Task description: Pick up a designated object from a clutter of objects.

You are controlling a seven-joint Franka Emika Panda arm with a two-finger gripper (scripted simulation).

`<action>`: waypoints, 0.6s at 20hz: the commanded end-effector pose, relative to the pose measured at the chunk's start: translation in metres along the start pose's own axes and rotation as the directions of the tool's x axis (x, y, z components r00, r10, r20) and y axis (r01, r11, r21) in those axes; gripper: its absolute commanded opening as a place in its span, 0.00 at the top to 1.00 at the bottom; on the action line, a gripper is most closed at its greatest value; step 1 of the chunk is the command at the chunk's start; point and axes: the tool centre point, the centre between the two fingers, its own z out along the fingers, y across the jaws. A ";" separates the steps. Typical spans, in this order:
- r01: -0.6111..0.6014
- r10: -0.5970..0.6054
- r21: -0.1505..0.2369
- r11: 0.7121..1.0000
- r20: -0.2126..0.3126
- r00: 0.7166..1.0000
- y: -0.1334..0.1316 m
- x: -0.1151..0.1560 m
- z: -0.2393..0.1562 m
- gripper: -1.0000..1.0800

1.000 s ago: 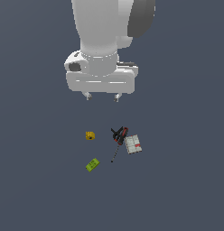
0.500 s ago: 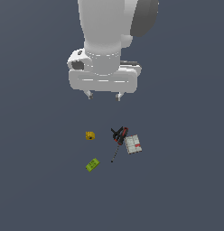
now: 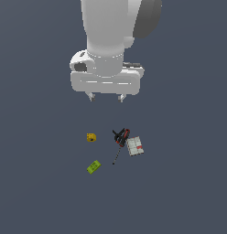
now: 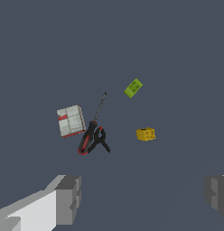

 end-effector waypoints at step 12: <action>0.095 -0.095 -0.001 0.995 -0.002 0.995 -0.043 0.027 0.075 0.04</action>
